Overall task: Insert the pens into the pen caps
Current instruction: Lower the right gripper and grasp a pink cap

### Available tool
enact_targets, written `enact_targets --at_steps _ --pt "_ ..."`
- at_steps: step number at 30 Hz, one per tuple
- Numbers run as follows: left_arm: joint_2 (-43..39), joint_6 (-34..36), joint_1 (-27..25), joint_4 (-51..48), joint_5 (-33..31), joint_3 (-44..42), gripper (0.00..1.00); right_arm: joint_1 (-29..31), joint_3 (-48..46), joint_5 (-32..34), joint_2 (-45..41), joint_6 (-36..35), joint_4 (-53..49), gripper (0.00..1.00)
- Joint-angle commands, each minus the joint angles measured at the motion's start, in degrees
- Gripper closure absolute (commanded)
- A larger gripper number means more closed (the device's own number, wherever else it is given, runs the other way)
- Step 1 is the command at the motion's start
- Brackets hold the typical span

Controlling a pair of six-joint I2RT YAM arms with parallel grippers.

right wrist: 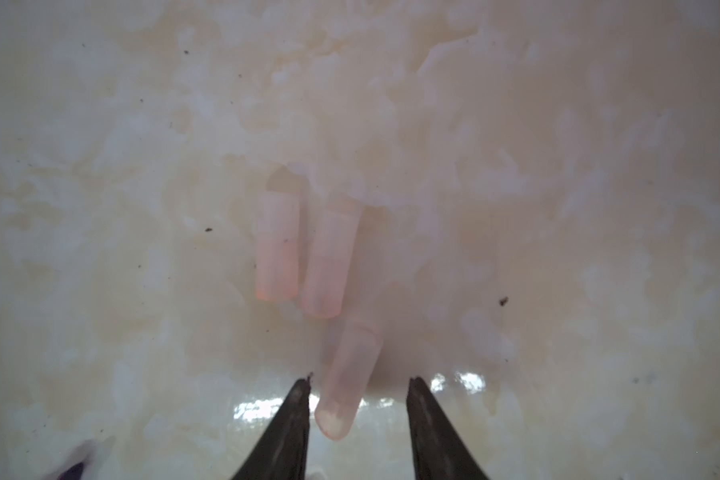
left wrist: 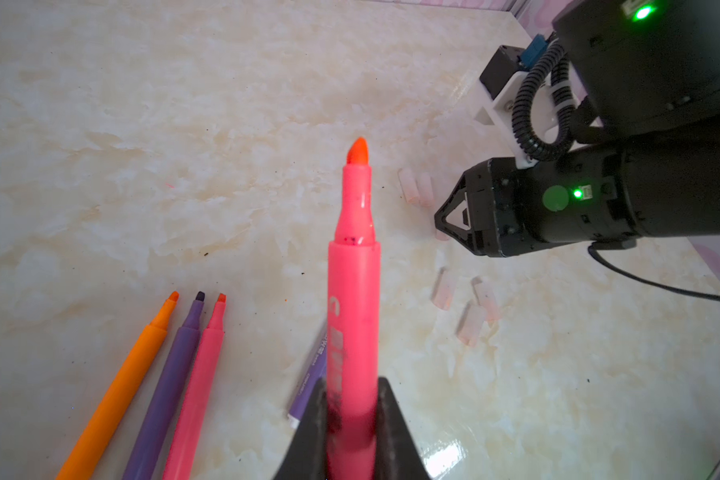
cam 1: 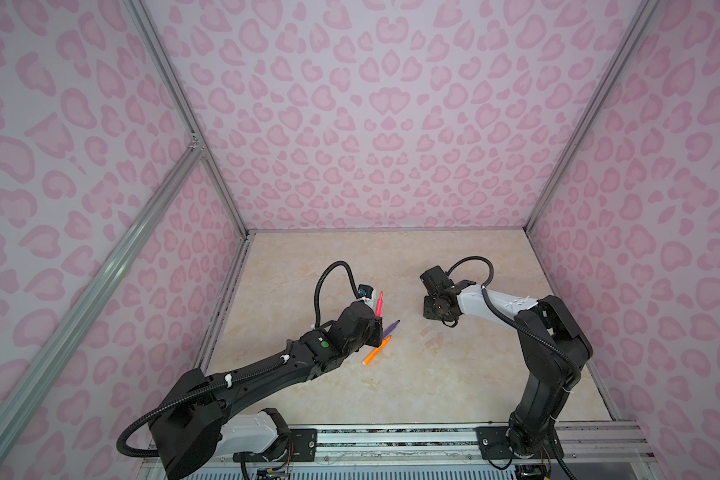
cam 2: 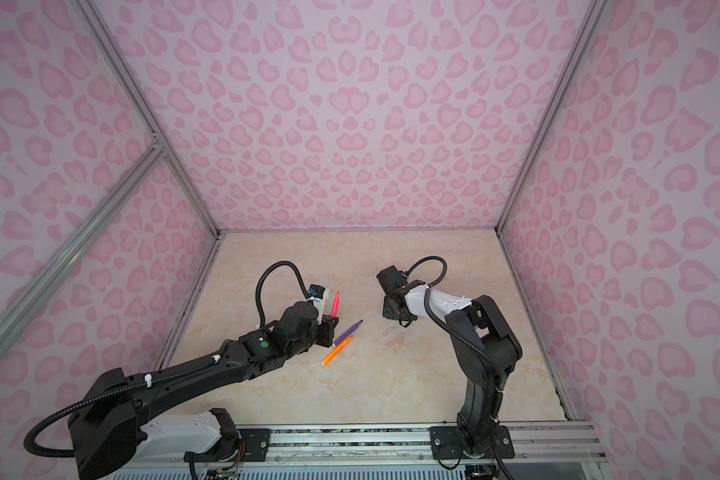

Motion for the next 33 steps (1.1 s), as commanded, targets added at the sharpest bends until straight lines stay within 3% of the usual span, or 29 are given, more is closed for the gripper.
enact_targets --at_steps 1,9,14,26,33 --pt "-2.2 0.7 0.1 2.8 0.7 -1.0 0.96 -0.1 0.8 1.2 1.3 -0.9 -1.1 0.60" --pt "-5.4 0.9 0.1 3.2 1.3 -2.1 0.96 -0.2 1.0 1.1 2.5 -0.7 -1.2 0.65" --pt "-5.2 -0.4 0.0 1.5 -2.6 -1.7 0.96 -0.3 1.1 0.6 3.6 -0.2 -1.3 0.70" --pt "-5.9 -0.4 0.0 2.1 -1.7 -2.1 0.96 -0.9 1.0 0.6 4.7 0.4 -1.5 0.75" --pt "-5.2 0.0 0.0 3.2 0.7 -2.2 0.96 -0.9 0.4 1.0 4.4 0.7 -1.1 0.84"
